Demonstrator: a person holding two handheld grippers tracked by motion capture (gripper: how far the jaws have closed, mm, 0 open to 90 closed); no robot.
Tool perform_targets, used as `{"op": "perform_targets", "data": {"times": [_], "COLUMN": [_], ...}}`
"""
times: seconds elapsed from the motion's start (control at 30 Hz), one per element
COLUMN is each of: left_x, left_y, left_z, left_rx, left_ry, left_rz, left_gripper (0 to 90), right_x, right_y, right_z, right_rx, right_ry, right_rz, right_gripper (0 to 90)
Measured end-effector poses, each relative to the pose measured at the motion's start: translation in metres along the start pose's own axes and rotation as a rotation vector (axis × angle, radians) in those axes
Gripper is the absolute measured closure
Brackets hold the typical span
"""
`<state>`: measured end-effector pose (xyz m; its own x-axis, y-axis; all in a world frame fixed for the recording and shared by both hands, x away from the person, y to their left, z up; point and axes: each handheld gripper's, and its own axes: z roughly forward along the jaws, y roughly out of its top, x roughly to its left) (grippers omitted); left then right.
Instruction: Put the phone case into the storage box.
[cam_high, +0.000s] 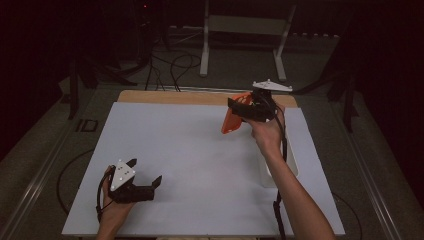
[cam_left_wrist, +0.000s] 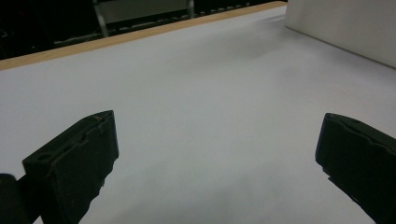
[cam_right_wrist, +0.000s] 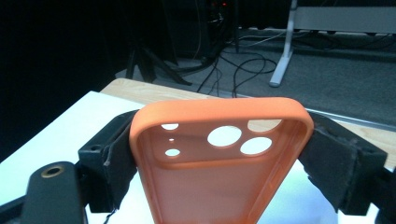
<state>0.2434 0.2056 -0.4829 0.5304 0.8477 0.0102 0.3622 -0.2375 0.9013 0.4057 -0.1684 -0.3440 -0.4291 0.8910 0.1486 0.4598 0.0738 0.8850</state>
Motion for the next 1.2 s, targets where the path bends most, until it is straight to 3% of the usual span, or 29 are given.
{"op": "perform_targets", "data": {"times": [1.2], "left_x": [-0.004], "left_y": [-0.001], "left_z": [0.001], "left_rx": [0.008], "left_ry": [-0.011], "left_rz": [0.006], "left_gripper": [0.2], "right_x": [-0.036], "right_y": [0.011], "right_z": [0.001], "right_rx": [0.002], "right_ry": [-0.154], "right_rz": [0.015], "right_gripper": [16.9]}}
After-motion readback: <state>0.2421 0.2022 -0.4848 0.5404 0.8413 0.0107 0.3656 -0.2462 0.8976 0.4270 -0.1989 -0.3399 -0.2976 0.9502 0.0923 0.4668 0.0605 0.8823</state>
